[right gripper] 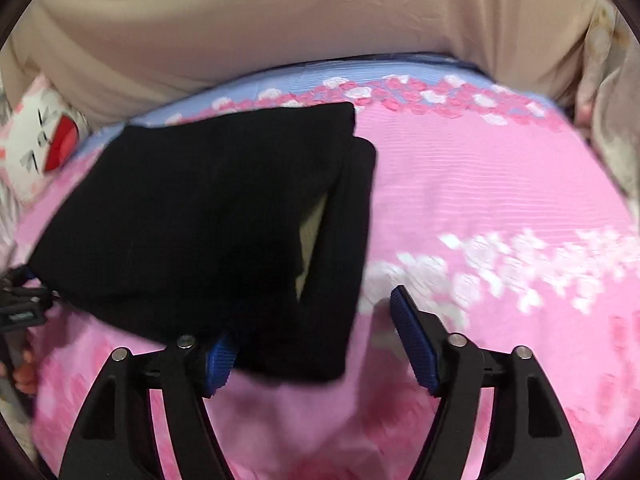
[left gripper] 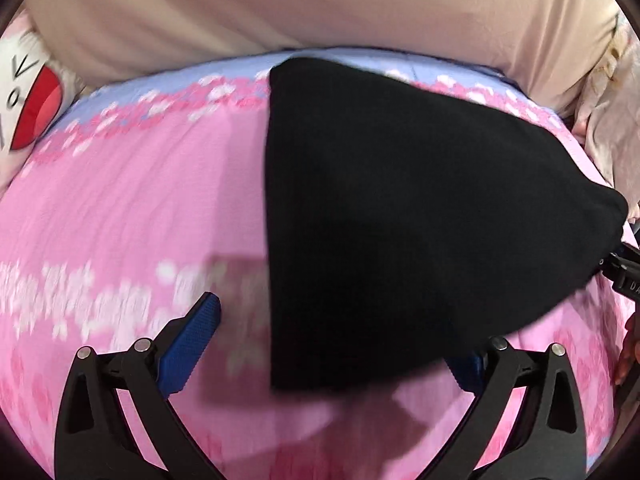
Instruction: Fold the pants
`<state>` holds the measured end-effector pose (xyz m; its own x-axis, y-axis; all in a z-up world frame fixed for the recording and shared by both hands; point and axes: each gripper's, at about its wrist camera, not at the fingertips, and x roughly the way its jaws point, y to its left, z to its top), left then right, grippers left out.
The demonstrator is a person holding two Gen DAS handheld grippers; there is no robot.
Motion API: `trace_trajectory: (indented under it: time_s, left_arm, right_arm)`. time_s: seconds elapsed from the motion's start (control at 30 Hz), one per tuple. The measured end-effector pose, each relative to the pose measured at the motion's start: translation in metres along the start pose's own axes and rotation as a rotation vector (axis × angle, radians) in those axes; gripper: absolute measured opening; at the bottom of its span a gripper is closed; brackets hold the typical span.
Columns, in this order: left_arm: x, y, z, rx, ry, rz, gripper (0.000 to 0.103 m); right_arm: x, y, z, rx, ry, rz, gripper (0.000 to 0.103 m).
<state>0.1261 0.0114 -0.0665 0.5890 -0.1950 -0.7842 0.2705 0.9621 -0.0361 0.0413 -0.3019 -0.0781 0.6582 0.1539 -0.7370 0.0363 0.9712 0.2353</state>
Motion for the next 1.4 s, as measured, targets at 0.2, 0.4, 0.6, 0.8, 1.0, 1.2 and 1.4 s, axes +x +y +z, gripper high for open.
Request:
trace_trajectory:
  time_s: [0.2, 0.4, 0.6, 0.8, 1.0, 1.2, 1.4]
  left_arm:
    - [-0.035, -0.006, 0.022, 0.024, -0.065, -0.14, 0.031]
    - [-0.096, 0.008, -0.018, 0.028, -0.054, -0.218, 0.03]
    - [-0.089, -0.024, -0.095, 0.106, 0.041, -0.089, 0.04]
    - [-0.147, -0.018, -0.079, 0.083, -0.093, -0.099, 0.097]
    - [-0.163, -0.035, -0.055, 0.072, -0.165, -0.123, 0.098]
    - [-0.11, -0.052, -0.047, 0.053, -0.06, -0.079, 0.098]
    - [-0.085, -0.043, -0.059, 0.001, 0.016, -0.08, 0.098]
  right_arm:
    - [-0.048, 0.002, 0.01, 0.113, -0.107, 0.14, 0.019]
    - [-0.102, -0.001, -0.046, 0.133, -0.091, 0.167, 0.019]
    - [-0.095, -0.036, -0.112, 0.259, 0.015, 0.164, 0.031]
    - [-0.147, -0.023, -0.088, 0.23, -0.11, 0.173, 0.074]
    - [-0.133, -0.009, -0.04, 0.178, -0.153, 0.226, 0.075]
    - [-0.076, -0.022, 0.009, 0.187, -0.075, 0.191, 0.076]
    - [-0.026, -0.009, 0.017, 0.077, 0.062, 0.153, 0.041]
